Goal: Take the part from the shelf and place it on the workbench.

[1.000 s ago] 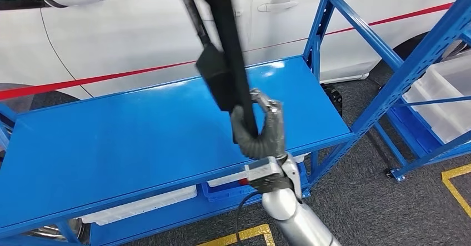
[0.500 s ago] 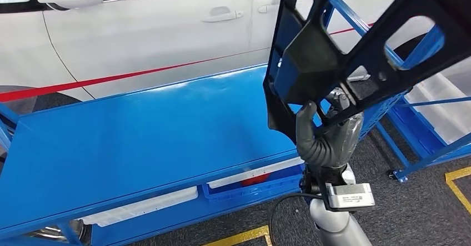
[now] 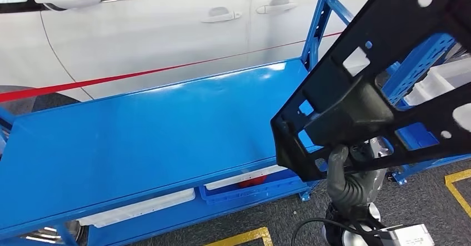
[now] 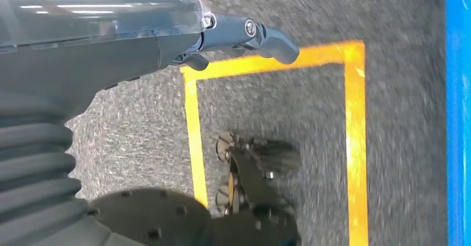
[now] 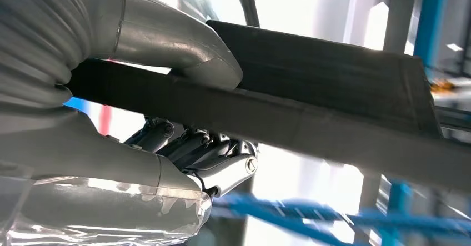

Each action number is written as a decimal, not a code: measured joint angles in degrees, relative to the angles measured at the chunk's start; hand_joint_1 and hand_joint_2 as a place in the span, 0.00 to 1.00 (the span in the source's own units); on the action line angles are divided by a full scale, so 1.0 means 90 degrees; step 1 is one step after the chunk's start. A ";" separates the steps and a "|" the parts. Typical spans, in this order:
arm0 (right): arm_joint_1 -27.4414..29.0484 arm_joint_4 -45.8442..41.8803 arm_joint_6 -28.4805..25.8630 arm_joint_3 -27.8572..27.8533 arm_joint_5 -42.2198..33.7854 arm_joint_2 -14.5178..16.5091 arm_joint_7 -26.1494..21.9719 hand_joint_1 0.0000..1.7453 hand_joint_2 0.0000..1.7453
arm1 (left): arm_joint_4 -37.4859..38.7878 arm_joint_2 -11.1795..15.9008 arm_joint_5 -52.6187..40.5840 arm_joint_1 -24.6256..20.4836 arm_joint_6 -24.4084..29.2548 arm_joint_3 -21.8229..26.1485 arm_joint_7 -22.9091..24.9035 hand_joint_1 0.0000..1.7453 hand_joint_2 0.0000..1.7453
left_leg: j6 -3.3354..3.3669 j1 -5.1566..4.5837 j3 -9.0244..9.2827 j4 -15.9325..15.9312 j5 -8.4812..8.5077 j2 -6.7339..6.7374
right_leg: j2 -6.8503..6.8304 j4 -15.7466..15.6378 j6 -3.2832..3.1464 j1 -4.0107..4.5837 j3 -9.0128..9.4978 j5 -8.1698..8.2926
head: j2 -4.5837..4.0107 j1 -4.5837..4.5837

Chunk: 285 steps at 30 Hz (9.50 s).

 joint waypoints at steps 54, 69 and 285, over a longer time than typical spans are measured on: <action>0.1268 0.1293 0.1684 -0.0503 -0.0237 0.1168 -0.0040 1.00 1.00 | -0.0012 -0.0047 0.0461 0.0064 0.0541 0.0782 0.0293 0.00 1.00 | -0.0291 0.0109 -0.0467 0.1216 -0.0959 0.0141 | -0.0053 0.0042 -0.0087 -0.0107 0.0010 -0.0041 | 0.0000 -0.0010; 0.1131 0.1434 0.1466 -0.0228 -0.0097 0.1205 -0.0039 1.00 1.00 | -0.0018 -0.0010 0.0725 -0.0006 0.0589 0.1037 0.0316 0.00 1.00 | 0.0169 -0.0015 0.0539 -0.0393 -0.0144 0.0088 | 0.0161 0.0969 0.0194 -0.0050 -0.0809 -0.0403 | 0.0000 -0.0002; -0.0602 0.2859 -0.0026 0.0011 0.0568 0.0025 0.0131 1.00 1.00 | -0.0034 0.0715 -0.0784 0.0071 -0.0667 0.0077 -0.1406 0.00 1.00 | 0.0036 0.0123 0.0087 -0.0119 -0.0085 0.0086 | 0.0079 0.1724 0.0244 -0.0076 -0.0822 -0.0808 | 0.0000 0.0019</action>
